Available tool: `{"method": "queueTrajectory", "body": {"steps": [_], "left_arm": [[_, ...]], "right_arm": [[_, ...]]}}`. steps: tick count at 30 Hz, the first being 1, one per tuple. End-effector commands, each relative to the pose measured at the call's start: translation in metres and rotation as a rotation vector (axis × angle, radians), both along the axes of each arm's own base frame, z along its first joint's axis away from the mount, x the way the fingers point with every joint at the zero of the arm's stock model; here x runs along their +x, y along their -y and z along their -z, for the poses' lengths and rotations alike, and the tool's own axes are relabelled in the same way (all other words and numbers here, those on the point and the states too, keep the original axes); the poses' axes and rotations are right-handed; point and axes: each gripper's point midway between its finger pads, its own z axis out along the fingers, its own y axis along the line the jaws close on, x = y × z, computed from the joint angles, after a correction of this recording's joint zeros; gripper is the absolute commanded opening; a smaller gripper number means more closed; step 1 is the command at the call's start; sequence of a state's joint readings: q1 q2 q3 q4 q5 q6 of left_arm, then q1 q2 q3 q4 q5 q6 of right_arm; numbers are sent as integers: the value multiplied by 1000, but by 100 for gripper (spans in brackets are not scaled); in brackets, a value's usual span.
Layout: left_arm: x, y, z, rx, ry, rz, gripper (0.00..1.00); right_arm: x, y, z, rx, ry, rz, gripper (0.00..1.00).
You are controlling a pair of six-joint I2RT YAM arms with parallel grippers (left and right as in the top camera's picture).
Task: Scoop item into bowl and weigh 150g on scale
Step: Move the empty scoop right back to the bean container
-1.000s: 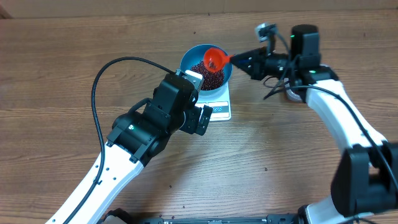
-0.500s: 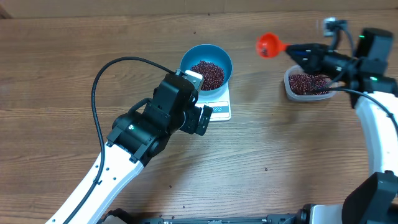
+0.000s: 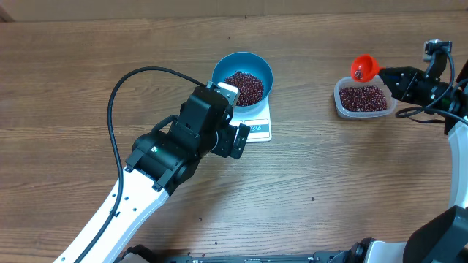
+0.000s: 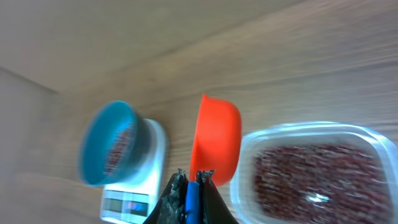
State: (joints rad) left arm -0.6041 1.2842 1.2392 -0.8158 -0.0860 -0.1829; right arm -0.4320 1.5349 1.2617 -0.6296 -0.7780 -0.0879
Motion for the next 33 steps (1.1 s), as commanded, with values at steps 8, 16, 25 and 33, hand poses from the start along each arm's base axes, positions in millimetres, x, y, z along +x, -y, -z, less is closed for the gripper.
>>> {"method": "queueTrajectory", "body": {"steps": [8,16,25,33], "left_arm": [[1,2,1,-3,-2,6,100],[1,2,1,-3,-3,7,100],[1,2,1,-3,-3,7,100],[1,2,1,-3,-3,7,100]], "right_arm": [[-16,25,21,-453,-54,-17,4],[-25,30,41,-763,-221,34,4],[-20,14,39,-871,-232,62,4],[-13,20,32,-702,-243,311,4]]}}
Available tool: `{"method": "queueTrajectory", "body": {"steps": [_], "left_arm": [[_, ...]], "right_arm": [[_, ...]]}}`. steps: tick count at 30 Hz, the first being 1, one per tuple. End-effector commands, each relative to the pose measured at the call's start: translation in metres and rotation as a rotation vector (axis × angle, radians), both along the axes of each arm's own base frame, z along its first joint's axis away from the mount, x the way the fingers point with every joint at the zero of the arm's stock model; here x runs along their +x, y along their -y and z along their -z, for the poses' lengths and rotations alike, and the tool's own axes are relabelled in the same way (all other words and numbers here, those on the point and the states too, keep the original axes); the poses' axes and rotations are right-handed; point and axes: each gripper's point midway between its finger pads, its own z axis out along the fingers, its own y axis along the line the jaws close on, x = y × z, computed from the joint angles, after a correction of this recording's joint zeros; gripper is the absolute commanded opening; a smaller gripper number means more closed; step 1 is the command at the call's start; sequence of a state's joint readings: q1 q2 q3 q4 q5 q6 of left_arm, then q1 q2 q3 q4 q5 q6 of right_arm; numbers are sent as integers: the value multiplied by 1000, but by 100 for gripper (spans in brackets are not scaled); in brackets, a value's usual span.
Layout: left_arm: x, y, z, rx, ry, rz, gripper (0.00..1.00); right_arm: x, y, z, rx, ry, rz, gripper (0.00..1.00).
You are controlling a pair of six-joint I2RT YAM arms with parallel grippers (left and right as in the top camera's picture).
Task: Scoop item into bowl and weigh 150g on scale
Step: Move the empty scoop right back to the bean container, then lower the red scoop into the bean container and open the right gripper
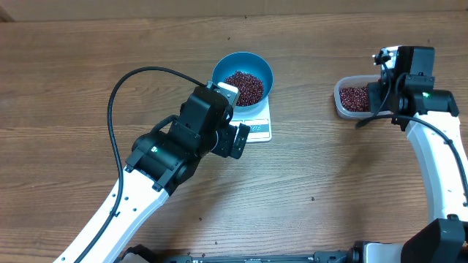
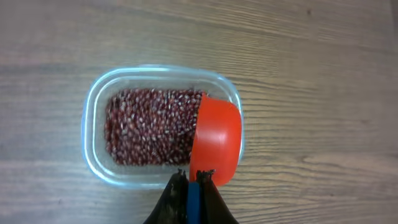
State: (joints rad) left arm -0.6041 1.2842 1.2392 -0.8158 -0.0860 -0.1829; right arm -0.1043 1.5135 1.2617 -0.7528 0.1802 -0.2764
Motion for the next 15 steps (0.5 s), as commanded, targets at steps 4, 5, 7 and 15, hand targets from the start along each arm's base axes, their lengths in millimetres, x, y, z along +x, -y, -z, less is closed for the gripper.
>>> {"method": "queueTrajectory", "body": {"steps": [4,5,7,15], "left_arm": [[1,2,1,-3,-3,7,100],[1,2,1,-3,-3,7,100],[1,2,1,-3,-3,7,99],[1,2,1,-3,-3,7,99]], "right_arm": [[1,-7,-11,290,126,335,4],[1,-8,-10,327,131,373,4],[2,-10,-6,422,149,493,4],[-4,-11,26,684,141,963,4]]}}
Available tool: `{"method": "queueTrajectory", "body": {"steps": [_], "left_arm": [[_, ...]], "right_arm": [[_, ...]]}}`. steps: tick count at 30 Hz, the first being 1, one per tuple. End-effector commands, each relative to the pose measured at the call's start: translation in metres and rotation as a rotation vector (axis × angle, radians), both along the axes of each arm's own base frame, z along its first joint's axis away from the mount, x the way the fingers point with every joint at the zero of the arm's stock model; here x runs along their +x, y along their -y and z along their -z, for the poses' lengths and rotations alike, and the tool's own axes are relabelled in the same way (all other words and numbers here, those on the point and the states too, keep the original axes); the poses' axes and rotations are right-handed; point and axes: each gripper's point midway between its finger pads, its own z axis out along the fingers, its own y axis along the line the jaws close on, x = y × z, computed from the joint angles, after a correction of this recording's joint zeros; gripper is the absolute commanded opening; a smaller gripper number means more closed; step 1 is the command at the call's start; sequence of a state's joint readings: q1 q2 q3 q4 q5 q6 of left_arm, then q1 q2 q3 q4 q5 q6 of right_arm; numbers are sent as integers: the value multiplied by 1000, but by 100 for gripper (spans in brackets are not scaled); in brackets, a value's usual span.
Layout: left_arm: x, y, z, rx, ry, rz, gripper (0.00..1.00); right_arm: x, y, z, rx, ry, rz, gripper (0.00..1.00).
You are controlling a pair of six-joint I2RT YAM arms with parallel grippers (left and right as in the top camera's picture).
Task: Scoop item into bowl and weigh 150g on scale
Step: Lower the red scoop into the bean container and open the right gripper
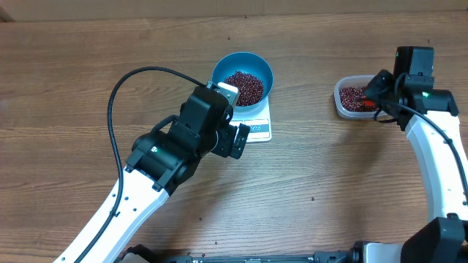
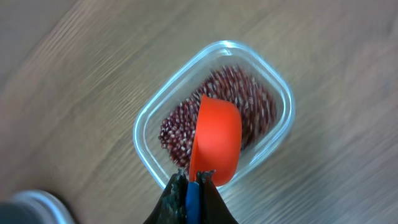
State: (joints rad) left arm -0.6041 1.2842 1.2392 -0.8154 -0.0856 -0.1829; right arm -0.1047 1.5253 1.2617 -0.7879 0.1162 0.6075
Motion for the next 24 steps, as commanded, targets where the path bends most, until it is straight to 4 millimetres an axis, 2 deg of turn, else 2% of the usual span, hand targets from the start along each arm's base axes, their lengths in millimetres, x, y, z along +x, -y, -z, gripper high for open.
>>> {"method": "queueTrajectory", "body": {"steps": [1,5,9,11,13,14,16,21,24], "left_arm": [[1,2,1,-3,-3,6,100],[1,2,1,-3,-3,6,100],[1,2,1,-3,-3,6,99],[1,2,1,-3,-3,6,100],[1,2,1,-3,-3,6,100],[1,2,1,-3,-3,6,100],[1,2,1,-3,-3,6,100],[1,2,1,-3,-2,6,100],[1,2,1,-3,-3,6,99]], "right_arm": [[1,0,20,180,-8,285,4],[4,0,40,193,-52,310,4],[5,-1,51,196,-79,310,4],[5,-1,52,196,-80,310,20],[5,-1,52,196,-81,310,53],[4,-1,52,195,-84,309,64],[3,-1,52,191,-91,303,79],[-3,-2,55,166,-126,260,100],[-6,-2,56,166,-137,261,100]]}}
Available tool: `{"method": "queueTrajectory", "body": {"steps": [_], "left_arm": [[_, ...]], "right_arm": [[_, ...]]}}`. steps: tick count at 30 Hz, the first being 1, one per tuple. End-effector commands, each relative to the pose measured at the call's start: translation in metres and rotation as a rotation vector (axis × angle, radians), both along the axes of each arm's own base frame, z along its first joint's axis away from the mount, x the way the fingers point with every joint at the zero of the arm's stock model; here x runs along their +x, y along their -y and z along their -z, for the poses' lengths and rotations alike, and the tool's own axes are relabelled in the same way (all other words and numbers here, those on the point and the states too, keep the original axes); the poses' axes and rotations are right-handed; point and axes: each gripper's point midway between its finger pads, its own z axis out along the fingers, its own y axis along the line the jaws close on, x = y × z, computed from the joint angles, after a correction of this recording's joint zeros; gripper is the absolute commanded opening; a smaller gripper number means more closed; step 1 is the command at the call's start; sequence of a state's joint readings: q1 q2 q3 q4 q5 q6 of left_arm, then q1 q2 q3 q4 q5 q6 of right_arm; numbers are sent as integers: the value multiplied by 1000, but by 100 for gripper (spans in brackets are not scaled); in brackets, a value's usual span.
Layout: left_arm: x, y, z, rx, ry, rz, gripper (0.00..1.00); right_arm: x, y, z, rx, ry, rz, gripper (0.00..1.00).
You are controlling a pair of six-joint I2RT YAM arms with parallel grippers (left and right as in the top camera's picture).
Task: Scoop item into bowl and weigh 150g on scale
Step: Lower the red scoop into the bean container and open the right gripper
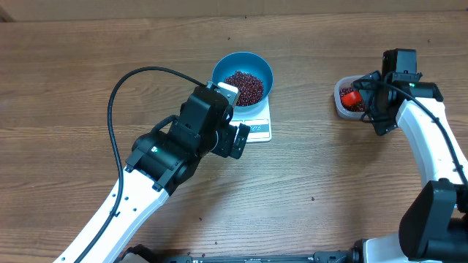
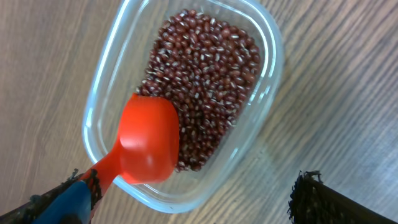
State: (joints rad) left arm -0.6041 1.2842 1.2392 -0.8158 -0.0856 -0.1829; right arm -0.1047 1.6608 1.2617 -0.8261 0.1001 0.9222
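Note:
A blue bowl (image 1: 219, 69) half full of red beans stands on the white scale (image 1: 260, 131). At the right a clear container (image 2: 99, 118) holds more red beans (image 2: 205, 81). An orange scoop (image 2: 146, 146) lies in it, cup down on the beans, its blue handle end beside one finger. My right gripper (image 2: 189, 200) is open, jaws wide apart, low over the container's near rim. In the overhead view the scoop (image 1: 352, 96) shows inside the container (image 1: 340, 106), next to the right gripper (image 1: 373, 102). My left gripper (image 1: 238, 140) hangs by the scale's left edge, its jaws unclear.
The wooden table (image 1: 329, 190) carries only the scale with its bowl and the bean container. The left arm's black cable (image 1: 117, 95) loops over the table to the left of the bowl.
The right gripper was shut on the scoop's handle above the container. Now its jaws stand wide apart and the scoop lies cup down on the beans. The wrist has turned. The left arm is unmoved.
The right gripper held the scoop above the container's left rim, with the arm reaching in from the right. Then it held the scoop over the beans in two poses. Now it is open and the scoop rests in the container. The left arm stayed still throughout.

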Motion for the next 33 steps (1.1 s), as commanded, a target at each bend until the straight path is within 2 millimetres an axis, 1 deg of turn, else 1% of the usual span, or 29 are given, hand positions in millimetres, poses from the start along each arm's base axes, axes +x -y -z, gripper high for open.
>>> {"method": "queueTrajectory", "body": {"steps": [1,11,18,21,24,29,32,33], "left_arm": [[1,2,1,-3,-2,6,100],[1,2,1,-3,-2,6,99],[1,2,1,-3,-2,6,99],[1,2,1,-3,-2,6,100],[1,2,1,-3,-2,6,99],[1,2,1,-3,-2,6,100],[1,2,1,-3,-2,6,99],[1,2,1,-3,-2,6,100]], "right_arm": [[-2,1,1,-7,-13,-10,100],[-22,1,9,-5,-100,-7,100],[-50,12,13,-72,-220,16,100],[-57,14,14,-84,-250,19,100],[-57,14,14,-84,-247,19,100],[-44,15,12,-89,-195,18,100],[-31,13,9,-113,-156,-97,100],[-24,9,8,-119,-139,-173,100]]}}
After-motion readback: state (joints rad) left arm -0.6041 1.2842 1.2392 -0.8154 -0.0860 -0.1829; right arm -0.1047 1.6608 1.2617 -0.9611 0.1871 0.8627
